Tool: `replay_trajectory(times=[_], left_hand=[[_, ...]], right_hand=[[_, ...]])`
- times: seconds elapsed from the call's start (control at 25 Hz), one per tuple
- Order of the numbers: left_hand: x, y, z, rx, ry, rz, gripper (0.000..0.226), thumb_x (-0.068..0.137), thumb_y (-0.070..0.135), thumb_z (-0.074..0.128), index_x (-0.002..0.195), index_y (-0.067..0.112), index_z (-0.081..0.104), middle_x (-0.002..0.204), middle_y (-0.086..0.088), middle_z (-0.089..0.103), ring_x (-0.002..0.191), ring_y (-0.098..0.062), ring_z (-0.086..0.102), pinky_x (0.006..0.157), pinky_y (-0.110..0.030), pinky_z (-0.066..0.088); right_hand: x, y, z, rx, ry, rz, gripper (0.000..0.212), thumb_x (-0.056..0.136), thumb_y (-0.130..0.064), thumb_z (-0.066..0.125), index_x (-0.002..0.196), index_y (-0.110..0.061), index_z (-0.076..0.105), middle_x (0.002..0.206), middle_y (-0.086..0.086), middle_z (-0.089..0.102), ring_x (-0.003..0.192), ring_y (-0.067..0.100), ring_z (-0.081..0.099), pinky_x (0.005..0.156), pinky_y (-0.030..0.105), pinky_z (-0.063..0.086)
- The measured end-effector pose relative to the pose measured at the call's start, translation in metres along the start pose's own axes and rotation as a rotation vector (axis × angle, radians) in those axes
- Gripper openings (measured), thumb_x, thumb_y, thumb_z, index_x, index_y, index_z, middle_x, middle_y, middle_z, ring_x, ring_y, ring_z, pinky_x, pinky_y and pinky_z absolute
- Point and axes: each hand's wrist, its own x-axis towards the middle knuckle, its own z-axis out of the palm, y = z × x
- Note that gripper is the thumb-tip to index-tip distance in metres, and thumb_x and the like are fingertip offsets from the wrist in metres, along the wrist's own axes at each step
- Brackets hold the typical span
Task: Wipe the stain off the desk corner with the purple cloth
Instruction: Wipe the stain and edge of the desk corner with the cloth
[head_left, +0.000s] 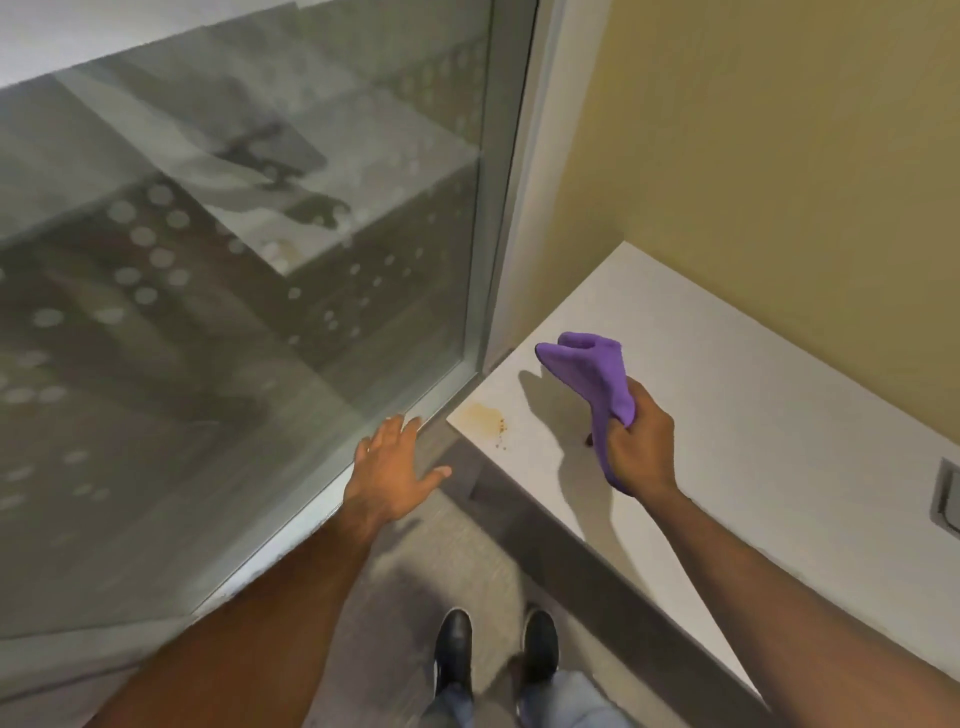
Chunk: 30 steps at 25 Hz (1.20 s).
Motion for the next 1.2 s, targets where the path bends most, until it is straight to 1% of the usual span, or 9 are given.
replay_trajectory(times=[0.16,0.32,0.4,0.48,0.68,0.84,1.0,1.08,1.2], left_hand=[[0.006,-0.017,0.006,0.014,0.023,-0.039,0.098,0.079,0.082,0.037,0.155,0.023,0.018,0.166,-0.009,0.015,0.153,-0.028,0.011,0.120,-0.054,0.008],[0.007,-0.025,0.011,-0.003,0.024,-0.083,0.101,0.078,0.086,0.030,0.155,0.023,0.015,0.166,-0.008,0.014,0.153,-0.026,0.010,0.121,-0.053,0.008],[0.009,-0.027,0.012,-0.008,0.035,-0.091,0.100,0.079,0.085,0.029,0.155,0.022,0.015,0.166,-0.008,0.014,0.153,-0.025,0.011,0.121,-0.053,0.009],[0.010,-0.027,0.012,-0.014,0.063,-0.109,0.099,0.080,0.084,0.030,0.155,0.021,0.016,0.166,-0.009,0.014,0.153,-0.026,0.011,0.121,-0.053,0.009],[0.018,-0.018,0.013,-0.053,0.087,-0.120,0.099,0.079,0.084,0.030,0.156,0.022,0.014,0.166,-0.009,0.012,0.153,-0.026,0.009,0.121,-0.052,0.007],[0.020,-0.014,0.023,-0.065,0.081,-0.097,0.098,0.079,0.084,0.028,0.156,0.024,0.014,0.167,-0.007,0.012,0.154,-0.025,0.010,0.121,-0.051,0.007],[0.025,-0.020,0.037,-0.078,0.084,-0.053,0.094,0.081,0.080,0.038,0.154,0.022,0.022,0.165,-0.008,0.018,0.153,-0.025,0.014,0.121,-0.051,0.012],[0.027,-0.025,0.046,-0.070,0.129,0.000,0.093,0.082,0.076,0.043,0.153,0.018,0.029,0.163,-0.011,0.026,0.151,-0.027,0.021,0.120,-0.051,0.017],[0.028,-0.036,0.054,-0.068,0.183,0.046,0.094,0.079,0.077,0.039,0.148,0.014,0.040,0.158,-0.015,0.036,0.148,-0.029,0.030,0.117,-0.051,0.023]], right_hand=[[0.007,-0.004,0.036,-0.079,-0.097,-0.110,0.039,0.100,-0.010,0.051,0.138,-0.009,0.053,0.137,0.008,0.059,0.121,0.021,0.058,0.100,0.015,0.038],[0.029,-0.002,0.050,-0.089,-0.059,-0.022,0.045,0.095,-0.020,0.042,0.137,-0.006,0.053,0.136,0.013,0.060,0.120,0.030,0.058,0.102,0.027,0.041],[0.044,-0.001,0.050,-0.054,0.045,0.024,0.054,0.089,-0.023,0.037,0.138,-0.007,0.051,0.137,0.012,0.059,0.121,0.028,0.056,0.102,0.027,0.041],[0.053,0.001,0.056,-0.045,0.079,0.045,0.046,0.098,-0.022,0.039,0.141,-0.009,0.048,0.141,0.009,0.056,0.126,0.027,0.053,0.104,0.023,0.037],[0.039,0.025,0.088,-0.373,-0.242,-0.040,0.044,0.103,-0.023,0.046,0.145,-0.011,0.043,0.145,0.010,0.051,0.131,0.032,0.049,0.111,0.043,0.039],[0.011,0.037,0.114,-0.400,-0.431,-0.095,0.053,0.101,-0.039,0.047,0.149,-0.019,0.037,0.142,0.008,0.054,0.126,0.031,0.054,0.106,0.045,0.047],[0.002,0.040,0.136,-0.540,-0.473,-0.232,0.064,0.095,-0.059,0.047,0.148,-0.025,0.036,0.145,0.006,0.052,0.126,0.028,0.054,0.098,0.044,0.052],[0.005,0.044,0.145,-0.654,-0.479,-0.359,0.062,0.095,-0.062,0.040,0.146,-0.027,0.040,0.152,0.008,0.043,0.135,0.030,0.043,0.105,0.049,0.042],[0.007,0.052,0.161,-0.736,-0.532,-0.387,0.059,0.100,-0.059,0.024,0.152,-0.034,0.031,0.166,0.004,0.015,0.153,0.031,0.011,0.120,0.059,0.010]])
